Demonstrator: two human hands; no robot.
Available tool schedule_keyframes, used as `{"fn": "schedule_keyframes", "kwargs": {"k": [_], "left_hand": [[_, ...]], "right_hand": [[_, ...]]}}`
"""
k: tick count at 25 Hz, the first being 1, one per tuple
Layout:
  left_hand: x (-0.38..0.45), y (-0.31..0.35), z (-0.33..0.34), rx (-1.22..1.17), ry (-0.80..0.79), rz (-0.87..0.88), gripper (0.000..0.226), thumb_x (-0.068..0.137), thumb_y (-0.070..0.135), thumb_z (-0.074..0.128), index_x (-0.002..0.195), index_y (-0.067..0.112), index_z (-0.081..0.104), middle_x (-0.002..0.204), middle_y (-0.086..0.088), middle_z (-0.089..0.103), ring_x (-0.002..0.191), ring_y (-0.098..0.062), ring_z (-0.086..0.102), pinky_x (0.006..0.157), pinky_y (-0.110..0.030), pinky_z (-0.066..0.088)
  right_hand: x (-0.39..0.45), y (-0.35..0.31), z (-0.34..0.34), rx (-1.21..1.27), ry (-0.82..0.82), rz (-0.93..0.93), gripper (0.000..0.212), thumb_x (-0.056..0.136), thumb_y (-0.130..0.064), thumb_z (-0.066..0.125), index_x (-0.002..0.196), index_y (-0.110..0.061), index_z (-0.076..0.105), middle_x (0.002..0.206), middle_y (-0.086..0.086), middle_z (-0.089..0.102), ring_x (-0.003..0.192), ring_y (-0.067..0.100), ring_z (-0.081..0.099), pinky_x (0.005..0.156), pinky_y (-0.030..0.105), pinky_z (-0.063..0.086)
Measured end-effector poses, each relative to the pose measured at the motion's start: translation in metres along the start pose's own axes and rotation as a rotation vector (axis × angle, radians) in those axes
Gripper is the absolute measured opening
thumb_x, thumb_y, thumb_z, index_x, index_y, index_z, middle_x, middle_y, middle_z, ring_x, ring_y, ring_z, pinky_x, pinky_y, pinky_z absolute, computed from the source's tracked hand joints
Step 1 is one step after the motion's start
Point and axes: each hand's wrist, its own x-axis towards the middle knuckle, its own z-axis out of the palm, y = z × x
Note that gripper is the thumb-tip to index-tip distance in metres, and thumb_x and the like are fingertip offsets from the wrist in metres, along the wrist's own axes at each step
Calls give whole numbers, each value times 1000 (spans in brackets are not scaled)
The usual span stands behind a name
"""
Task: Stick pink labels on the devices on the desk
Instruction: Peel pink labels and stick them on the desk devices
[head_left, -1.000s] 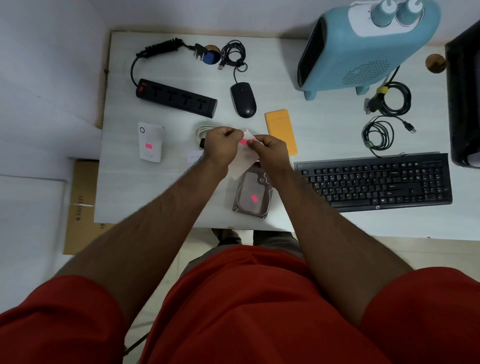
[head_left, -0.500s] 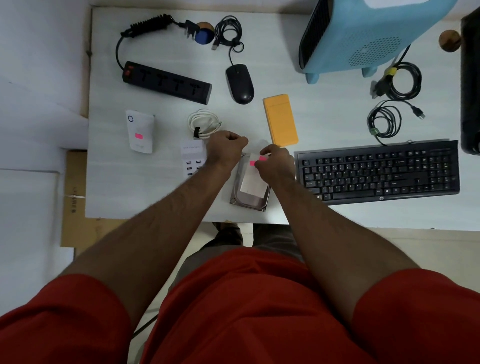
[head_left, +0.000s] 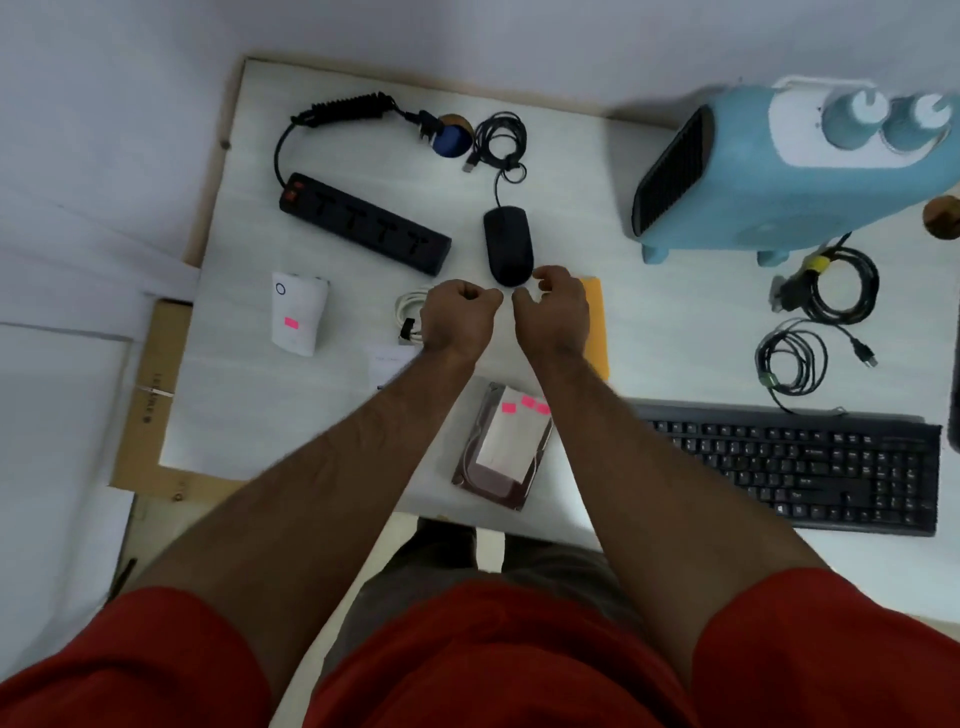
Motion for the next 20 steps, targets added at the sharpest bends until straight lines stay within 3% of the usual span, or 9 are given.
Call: {"fn": "schedule_keyframes", "kwargs": {"k": [5, 7, 9, 12, 15, 17, 20], "left_hand": [[31, 14, -2, -49, 119, -33, 28, 82, 25, 68, 60, 12, 56, 57, 3, 54, 53, -12, 49, 54, -28, 43], [42, 13, -2, -80, 132, -60, 24, 80, 25, 68, 60, 15, 58, 59, 4, 57, 57, -15, 54, 57, -33, 51], [48, 12, -3, -99, 142, -82, 26, 77, 24, 68, 54, 20, 55, 57, 3, 56, 57, -20, 54, 59, -39, 53], [50, 13, -3, -137, 130, -81, 30, 78, 21, 68, 52, 19, 52, 52, 4, 50, 54, -16, 49, 55, -32, 46], [47, 18, -3, -167, 103, -46, 27, 79, 17, 68, 55, 18, 55, 54, 5, 52, 56, -13, 49, 58, -29, 45], [45, 21, -3, -137, 89, 18, 20, 79, 18, 68, 60, 19, 61, 59, 6, 58, 61, -13, 55, 64, -32, 50], [40, 25, -3, -24, 49, 157, 8, 81, 18, 67, 75, 13, 70, 72, 4, 67, 69, -10, 63, 68, -27, 53]], "right_hand": [[47, -22, 28, -273, -64, -53, 91, 79, -52, 74, 151, -13, 34, 147, 15, 42, 130, 36, 44, 100, 48, 44], [57, -24, 38, -376, -106, -58, 96, 78, -50, 74, 154, -13, 28, 146, 16, 42, 129, 37, 44, 99, 48, 45], [63, -25, 40, -343, -104, -44, 88, 78, -40, 72, 152, -13, 33, 138, 17, 47, 122, 37, 47, 96, 46, 47], [64, -29, 31, 120, -135, 66, 63, 82, -39, 64, 139, -17, 52, 122, 11, 62, 108, 32, 59, 87, 45, 53], [55, -31, 18, 797, -297, 426, 43, 96, -28, 50, 136, -15, 55, 124, 14, 60, 101, 27, 59, 77, 41, 60], [47, -29, 13, 991, -358, 542, 42, 99, -28, 41, 136, -12, 52, 130, 20, 58, 103, 26, 58, 77, 37, 59], [38, -27, 14, 1101, -393, 515, 49, 99, -31, 33, 138, -7, 52, 118, 18, 61, 103, 25, 59, 83, 38, 57]]}}
